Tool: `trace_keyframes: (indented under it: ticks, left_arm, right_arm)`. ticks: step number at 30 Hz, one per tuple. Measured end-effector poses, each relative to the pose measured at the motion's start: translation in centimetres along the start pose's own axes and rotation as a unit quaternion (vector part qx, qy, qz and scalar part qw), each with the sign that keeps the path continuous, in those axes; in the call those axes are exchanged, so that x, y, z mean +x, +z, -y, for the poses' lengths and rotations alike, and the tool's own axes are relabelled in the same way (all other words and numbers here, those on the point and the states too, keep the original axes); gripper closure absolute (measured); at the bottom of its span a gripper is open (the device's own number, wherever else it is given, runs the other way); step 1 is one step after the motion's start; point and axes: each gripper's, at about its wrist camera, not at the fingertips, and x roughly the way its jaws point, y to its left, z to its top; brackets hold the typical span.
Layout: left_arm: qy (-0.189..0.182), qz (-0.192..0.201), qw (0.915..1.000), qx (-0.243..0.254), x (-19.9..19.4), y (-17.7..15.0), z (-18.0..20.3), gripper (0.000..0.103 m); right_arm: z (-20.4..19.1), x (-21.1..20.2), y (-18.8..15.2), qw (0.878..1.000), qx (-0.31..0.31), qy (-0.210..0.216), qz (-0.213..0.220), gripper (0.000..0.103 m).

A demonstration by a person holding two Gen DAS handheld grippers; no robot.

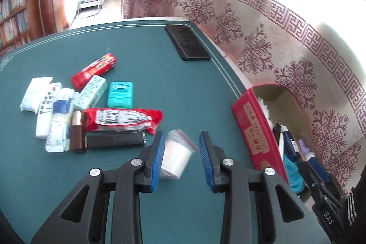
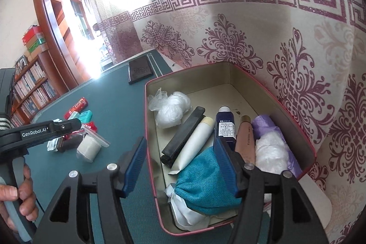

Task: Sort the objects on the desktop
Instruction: 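Open both grippers to drop the comb and beige tube into the red box, then grasp the white-blue bandage pack with the left gripper while the right grasps the bagged white roll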

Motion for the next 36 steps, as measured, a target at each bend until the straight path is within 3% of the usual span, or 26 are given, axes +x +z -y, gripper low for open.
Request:
trace_keyframes:
  ticks: [5,11,18,25,31,36]
  left_arm:
    - [0.057,0.019,0.9972,-0.044,-0.9,1.1,-6.2,0.069]
    - [0.089,0.012,0.9924,-0.084,-0.2,1.6,-11.9,0.069]
    - [0.063,-0.002,0.9910,-0.118,1.8,1.3,-14.7,0.069]
    - [0.068,0.008,0.9915,-0.110,2.7,1.1,-15.5,0.068]
    - [0.062,0.001,0.9953,-0.075,3.3,1.0,-14.3,0.068]
    - [0.032,-0.011,0.9931,-0.112,3.6,1.2,-15.5,0.067]
  right_arm:
    - [-2.3,0.3,-0.2,1.000,-0.022,0.010,-0.005,0.037]
    - [-5.2,1.1,-0.9,0.998,-0.052,0.026,-0.020,0.035]
    - [-8.1,2.0,-1.8,0.995,-0.087,0.040,-0.035,0.033]
    - [-10.4,3.3,-2.6,0.991,-0.111,0.052,-0.054,0.033]
    - [-11.7,4.1,-3.1,0.988,-0.124,0.059,-0.066,0.033]
    - [-12.5,4.3,-3.4,0.987,-0.128,0.059,-0.072,0.033]
